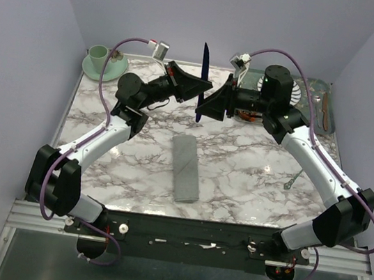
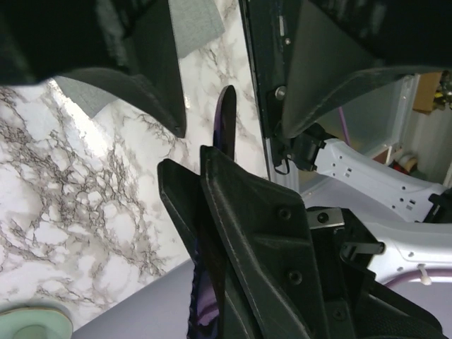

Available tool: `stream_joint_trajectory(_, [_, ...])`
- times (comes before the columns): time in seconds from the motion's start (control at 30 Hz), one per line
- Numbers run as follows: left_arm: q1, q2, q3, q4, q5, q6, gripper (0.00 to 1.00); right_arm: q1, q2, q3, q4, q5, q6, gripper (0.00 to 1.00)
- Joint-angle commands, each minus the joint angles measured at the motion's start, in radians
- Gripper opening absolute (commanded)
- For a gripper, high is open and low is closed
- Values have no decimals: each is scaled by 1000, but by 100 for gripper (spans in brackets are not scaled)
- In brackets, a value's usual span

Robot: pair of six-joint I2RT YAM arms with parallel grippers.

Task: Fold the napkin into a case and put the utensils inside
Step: Pass from the left arm to the right, then pass from the right arm to the left

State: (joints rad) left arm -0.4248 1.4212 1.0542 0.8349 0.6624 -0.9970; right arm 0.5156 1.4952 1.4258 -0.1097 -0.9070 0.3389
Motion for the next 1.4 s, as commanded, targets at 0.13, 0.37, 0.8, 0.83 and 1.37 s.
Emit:
stream_joint_trajectory(0.13, [14, -86, -19, 1, -55, -17, 9, 18, 49, 68, 36, 22, 45, 1])
stream_joint_trajectory(0.37, [106, -252, -25, -547, -174, 310, 63, 27, 25, 50, -145, 237, -23, 1])
stream_joint_trajectory(0.8, [-3, -280, 21, -993, -380, 562, 60, 152, 92, 50, -297, 539, -135, 1])
stream_joint_trajectory(0.83, [-5, -269, 24, -988, -379, 539, 61, 158, 94, 48, -300, 539, -135, 1])
stream_joint_trajectory(1.37, [-75, -186, 43, -905, -454, 402, 56, 189, 88, 16, -312, 542, -107, 1])
